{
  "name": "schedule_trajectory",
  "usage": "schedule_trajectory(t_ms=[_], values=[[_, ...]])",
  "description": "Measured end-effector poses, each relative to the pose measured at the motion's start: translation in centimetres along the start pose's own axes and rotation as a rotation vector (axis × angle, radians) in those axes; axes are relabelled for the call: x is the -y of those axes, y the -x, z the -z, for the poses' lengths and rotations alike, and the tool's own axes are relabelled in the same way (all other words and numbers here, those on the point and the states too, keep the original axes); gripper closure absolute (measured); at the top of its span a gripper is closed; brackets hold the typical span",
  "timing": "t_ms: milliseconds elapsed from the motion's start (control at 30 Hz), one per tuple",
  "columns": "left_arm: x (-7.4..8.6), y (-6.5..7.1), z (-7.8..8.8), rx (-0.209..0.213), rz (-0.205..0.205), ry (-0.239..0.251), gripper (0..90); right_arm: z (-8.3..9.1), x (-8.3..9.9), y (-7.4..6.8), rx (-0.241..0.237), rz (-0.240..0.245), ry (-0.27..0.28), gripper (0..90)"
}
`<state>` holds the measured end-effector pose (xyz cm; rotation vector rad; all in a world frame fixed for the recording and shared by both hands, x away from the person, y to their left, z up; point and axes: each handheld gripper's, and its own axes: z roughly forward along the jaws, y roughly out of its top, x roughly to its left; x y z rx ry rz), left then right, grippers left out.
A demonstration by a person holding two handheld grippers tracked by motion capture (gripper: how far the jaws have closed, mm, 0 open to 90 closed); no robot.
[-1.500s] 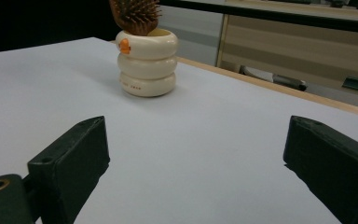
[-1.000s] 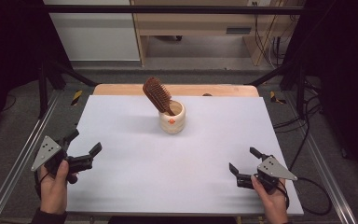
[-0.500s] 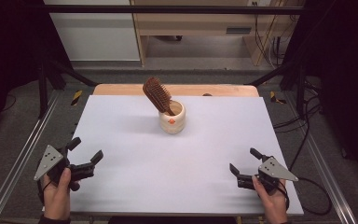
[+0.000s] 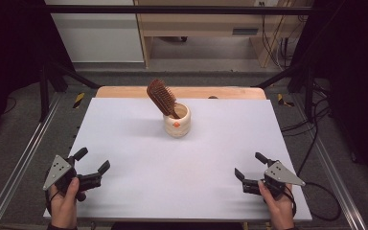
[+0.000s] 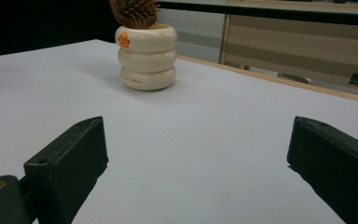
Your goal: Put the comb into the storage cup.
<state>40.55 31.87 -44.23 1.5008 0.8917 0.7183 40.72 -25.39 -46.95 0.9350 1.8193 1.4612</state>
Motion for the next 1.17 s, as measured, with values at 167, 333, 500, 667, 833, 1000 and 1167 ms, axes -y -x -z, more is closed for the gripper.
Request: schedule_trajectory(t_ms=[167,333,500,667,833,1000,1167], values=[[0.3,0.3,-0.1,0.021,-0.015,-0.002,1.1,-0.1,0.1,0.0,-0.003,-0.001,-0.004,4.9],[0.6,0.7,0.1,0.045,-0.018,0.014,1.0,-0.2,0.3,0.0,-0.016,-0.018,0.000,4.9],[0.9,1.2,0.1,0.073,-0.022,0.018,1.0,-0.4,0.4,-0.2,-0.029,-0.034,0.005,4.9],[1.4,1.8,0.2,0.108,-0.010,0.011,1.1,-0.7,0.4,-0.4,-0.043,-0.032,0.005,5.1],[1.7,2.1,0.6,0.119,0.011,0.027,1.0,-1.0,0.4,-0.6,-0.063,-0.037,0.008,5.1],[1.9,2.4,0.5,0.117,0.005,0.025,1.1,-1.2,0.4,-0.9,-0.075,-0.032,0.013,5.3],[2.0,2.4,0.5,0.109,0.006,0.030,1.1,-1.3,0.4,-0.9,-0.073,-0.031,0.014,5.3]])
